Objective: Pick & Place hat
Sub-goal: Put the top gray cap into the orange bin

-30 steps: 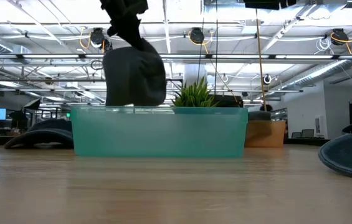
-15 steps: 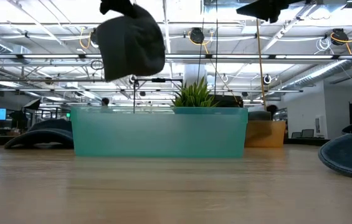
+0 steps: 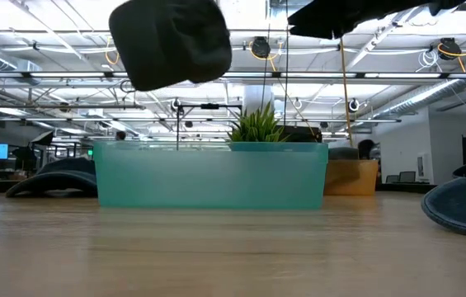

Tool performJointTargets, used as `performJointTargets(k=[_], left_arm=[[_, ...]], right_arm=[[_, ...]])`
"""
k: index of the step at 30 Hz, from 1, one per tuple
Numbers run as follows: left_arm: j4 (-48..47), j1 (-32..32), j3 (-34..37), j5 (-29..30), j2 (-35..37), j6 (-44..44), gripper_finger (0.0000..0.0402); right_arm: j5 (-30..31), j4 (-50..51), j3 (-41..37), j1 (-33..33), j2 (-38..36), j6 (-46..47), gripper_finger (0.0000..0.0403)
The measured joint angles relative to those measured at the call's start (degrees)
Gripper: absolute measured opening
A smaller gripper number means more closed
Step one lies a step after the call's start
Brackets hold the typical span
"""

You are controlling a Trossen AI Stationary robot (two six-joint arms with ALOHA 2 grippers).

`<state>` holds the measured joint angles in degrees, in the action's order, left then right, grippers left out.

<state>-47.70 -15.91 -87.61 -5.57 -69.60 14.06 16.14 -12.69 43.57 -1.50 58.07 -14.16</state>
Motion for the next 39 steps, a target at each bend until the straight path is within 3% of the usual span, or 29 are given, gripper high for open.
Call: performJointTargets(k=[5, 15, 25, 31, 36, 39], left_arm=[[1.62, 0.60, 0.02, -5.98, 0.78, 4.36, 0.0009], [6.29, -6.05, 1.26, -15.42, 7.05, 8.71, 0.0009], [21.22, -11.17, 18.83, -25.20, 18.75, 6.29, 0.0009], [36.34, -11.29, 29.45, -34.77, 24.99, -0.03, 0.0009], [48.50, -11.25, 35.85, -40.84, 27.38, -5.78, 0.0009], [56.12, -10.89, 37.86, -42.47, 27.31, -9.45, 0.0009]], right_arm=[[-1.67, -0.65, 0.00, -0.07, 1.81, 0.59, 0.0338], [-5.95, -0.96, 0.00, -0.01, 2.52, 5.58, 0.0338], [-6.48, -14.74, 0.02, -0.16, 5.92, 8.83, 0.0338], [-20.94, -18.57, 0.02, -3.89, 11.02, 10.70, 0.0338], [-22.48, -23.45, 0.02, -5.79, 15.77, 8.83, 0.0338], [-26.42, -28.52, 0.02, -6.70, 19.19, 8.96, 0.0338]])
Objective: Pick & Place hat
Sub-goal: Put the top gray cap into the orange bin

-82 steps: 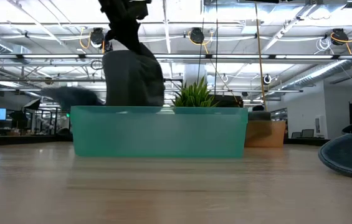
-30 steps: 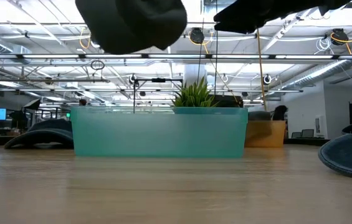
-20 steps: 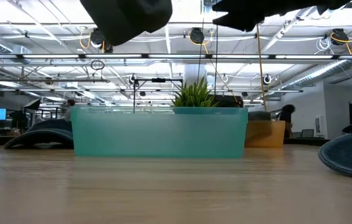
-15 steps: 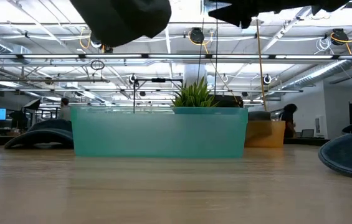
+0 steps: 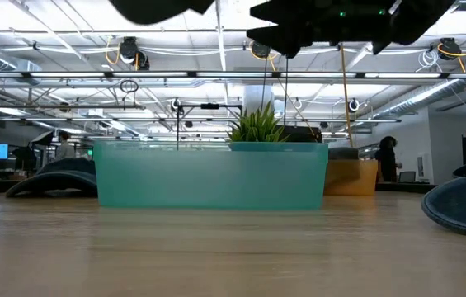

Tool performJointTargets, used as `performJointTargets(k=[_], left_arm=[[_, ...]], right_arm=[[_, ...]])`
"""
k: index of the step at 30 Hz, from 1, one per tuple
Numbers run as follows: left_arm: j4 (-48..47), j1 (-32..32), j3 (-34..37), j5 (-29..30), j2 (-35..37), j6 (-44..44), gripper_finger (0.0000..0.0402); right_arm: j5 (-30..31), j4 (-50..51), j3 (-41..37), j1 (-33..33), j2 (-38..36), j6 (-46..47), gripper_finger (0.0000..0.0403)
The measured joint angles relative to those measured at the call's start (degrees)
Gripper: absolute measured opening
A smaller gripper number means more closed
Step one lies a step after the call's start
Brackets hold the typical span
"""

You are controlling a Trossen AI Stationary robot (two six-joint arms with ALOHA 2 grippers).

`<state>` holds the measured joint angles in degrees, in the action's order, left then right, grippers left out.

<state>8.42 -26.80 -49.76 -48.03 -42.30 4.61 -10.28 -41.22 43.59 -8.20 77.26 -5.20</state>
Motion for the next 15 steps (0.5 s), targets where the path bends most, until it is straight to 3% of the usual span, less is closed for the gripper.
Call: performJointTargets(k=[3, 15], left_arm=[[3.41, 1.07, 0.28, -0.69, -0.85, -0.88, 0.0009], [13.76, 7.99, 0.35, -2.12, -8.44, 1.77, 0.0009]], right_arm=[[-3.27, -5.18, 0.00, -0.37, 3.40, 0.23, 0.0338], [-3.53, -19.12, 0.00, -0.36, 10.87, 2.07, 0.0338]])
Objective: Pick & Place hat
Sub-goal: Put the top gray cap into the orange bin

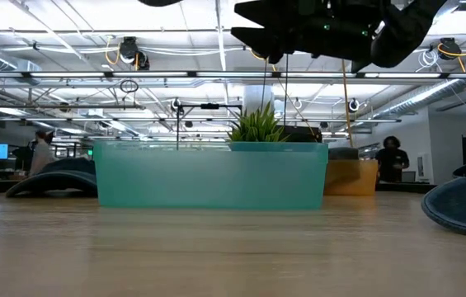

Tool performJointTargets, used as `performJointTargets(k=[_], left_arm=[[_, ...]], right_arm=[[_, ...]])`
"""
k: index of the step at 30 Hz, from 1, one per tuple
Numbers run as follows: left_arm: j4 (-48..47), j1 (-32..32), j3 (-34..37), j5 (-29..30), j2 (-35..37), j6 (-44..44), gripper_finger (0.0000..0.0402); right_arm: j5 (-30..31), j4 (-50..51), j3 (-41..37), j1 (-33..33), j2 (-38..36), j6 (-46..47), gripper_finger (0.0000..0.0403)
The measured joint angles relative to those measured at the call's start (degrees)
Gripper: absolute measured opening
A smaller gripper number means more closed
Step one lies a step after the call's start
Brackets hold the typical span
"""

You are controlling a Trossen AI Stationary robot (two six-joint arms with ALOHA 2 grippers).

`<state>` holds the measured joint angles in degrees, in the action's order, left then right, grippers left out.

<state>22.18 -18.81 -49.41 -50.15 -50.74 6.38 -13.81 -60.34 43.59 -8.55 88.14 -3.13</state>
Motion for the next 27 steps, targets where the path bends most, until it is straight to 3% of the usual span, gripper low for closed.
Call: performJointTargets(k=[6, 11, 27], left_arm=[[8.99, 1.56, -0.02, -1.59, -6.21, 0.93, 0.0009], [17.28, 1.56, -0.02, -2.89, -11.19, -0.89, 0.0009], [30.28, 2.24, -0.02, -0.65, -20.62, -0.11, 0.0009]], right_arm=[[-4.40, -0.08, 0.00, 1.47, -0.02, 1.10, 0.0338], [-4.20, -1.17, 0.00, 2.92, -0.02, 0.67, 0.0338], [-2.97, -1.90, 0.00, 6.22, -0.04, -0.13, 0.0323]])
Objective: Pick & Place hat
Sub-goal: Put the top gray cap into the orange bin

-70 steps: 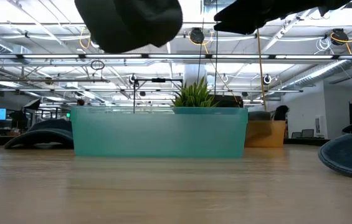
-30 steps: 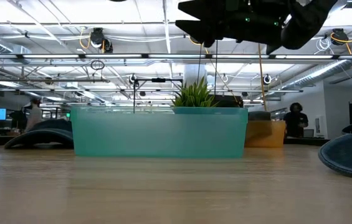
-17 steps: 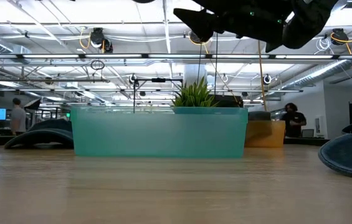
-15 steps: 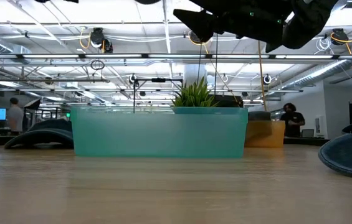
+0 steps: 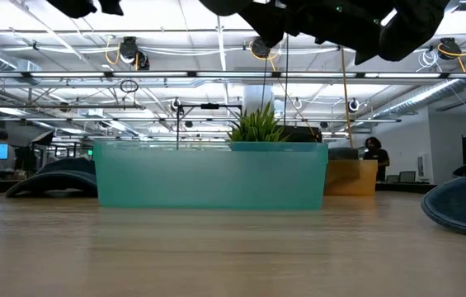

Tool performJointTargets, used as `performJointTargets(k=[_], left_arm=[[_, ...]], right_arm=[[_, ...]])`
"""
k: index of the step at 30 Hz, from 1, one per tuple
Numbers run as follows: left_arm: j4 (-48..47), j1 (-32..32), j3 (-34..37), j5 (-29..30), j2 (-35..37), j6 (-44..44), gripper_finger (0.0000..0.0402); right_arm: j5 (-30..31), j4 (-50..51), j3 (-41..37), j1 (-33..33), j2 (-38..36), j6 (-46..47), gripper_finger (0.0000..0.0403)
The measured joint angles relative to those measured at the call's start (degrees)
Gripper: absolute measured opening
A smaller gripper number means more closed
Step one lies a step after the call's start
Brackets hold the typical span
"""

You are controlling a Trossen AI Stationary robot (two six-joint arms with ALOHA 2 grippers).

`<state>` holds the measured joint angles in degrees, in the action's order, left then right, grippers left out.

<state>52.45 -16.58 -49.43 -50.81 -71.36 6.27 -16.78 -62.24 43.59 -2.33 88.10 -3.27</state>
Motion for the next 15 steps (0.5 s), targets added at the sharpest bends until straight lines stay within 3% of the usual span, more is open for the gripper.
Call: performJointTargets(k=[5, 13, 15], left_arm=[[-0.44, -0.28, 0.00, 1.96, -1.87, 0.13, 0.0009], [-1.71, -2.05, -0.02, 3.38, -1.62, -0.93, 0.0009], [-1.85, -2.74, -0.02, 3.49, -1.60, -2.43, 0.0014]], right_arm=[[0.04, 0.35, 0.00, 0.13, 0.01, 0.93, 0.0254], [-0.22, 2.49, -0.02, 0.20, 0.01, 0.95, 0.0030], [-0.39, 2.15, -0.02, 0.37, 0.01, 0.66, 0.0012]])
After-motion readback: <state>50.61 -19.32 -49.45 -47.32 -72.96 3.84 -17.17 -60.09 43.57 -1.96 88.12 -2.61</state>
